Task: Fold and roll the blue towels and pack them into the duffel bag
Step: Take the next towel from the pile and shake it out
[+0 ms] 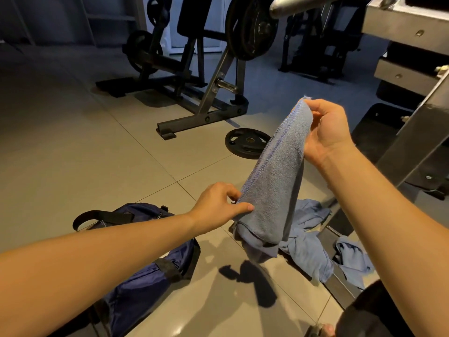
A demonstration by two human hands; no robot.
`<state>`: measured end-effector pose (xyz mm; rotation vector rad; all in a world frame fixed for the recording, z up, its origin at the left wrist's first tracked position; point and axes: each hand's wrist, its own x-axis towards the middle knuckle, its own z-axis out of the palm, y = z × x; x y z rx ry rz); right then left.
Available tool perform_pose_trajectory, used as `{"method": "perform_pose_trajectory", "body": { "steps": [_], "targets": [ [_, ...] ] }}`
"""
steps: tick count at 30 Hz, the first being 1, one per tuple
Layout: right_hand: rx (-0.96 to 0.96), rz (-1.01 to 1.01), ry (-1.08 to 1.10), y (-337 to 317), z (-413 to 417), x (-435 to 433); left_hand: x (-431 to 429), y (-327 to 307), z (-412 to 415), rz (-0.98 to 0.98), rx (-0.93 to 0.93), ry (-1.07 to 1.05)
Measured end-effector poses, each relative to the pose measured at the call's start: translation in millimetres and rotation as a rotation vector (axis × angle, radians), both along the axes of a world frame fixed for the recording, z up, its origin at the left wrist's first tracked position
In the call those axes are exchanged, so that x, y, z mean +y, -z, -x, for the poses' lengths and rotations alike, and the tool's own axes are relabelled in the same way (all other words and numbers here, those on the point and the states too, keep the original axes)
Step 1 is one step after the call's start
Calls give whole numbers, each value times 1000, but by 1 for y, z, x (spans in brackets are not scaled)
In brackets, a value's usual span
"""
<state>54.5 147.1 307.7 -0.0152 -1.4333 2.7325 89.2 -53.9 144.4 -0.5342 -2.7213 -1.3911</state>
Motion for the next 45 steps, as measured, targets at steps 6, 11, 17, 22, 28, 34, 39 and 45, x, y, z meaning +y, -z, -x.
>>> {"method": "perform_pose_trajectory", "body": {
  "steps": [6,11,17,22,28,34,39,45],
  "targets": [
    [-44,35,163,8,15,15,-18,-2,-1,151,217,-12],
    [-82,-96,289,8,11,22,-37,-9,-4,262,324,59],
    [-128,-531,446,19,20,40,-71,-35,3,257,241,-38],
    [-46,-982,499,47,29,52,-107,-70,15,179,210,-176],
    [36,-1044,364,52,22,44,-135,-86,19,200,194,-288],
    [33,-1008,305,53,15,38,-144,-88,18,243,149,-331],
    [35,-1044,302,55,9,33,-146,-84,18,238,140,-358],
    [-28,-1156,28,65,-2,28,-169,-81,18,348,23,-294]
  ]
}}
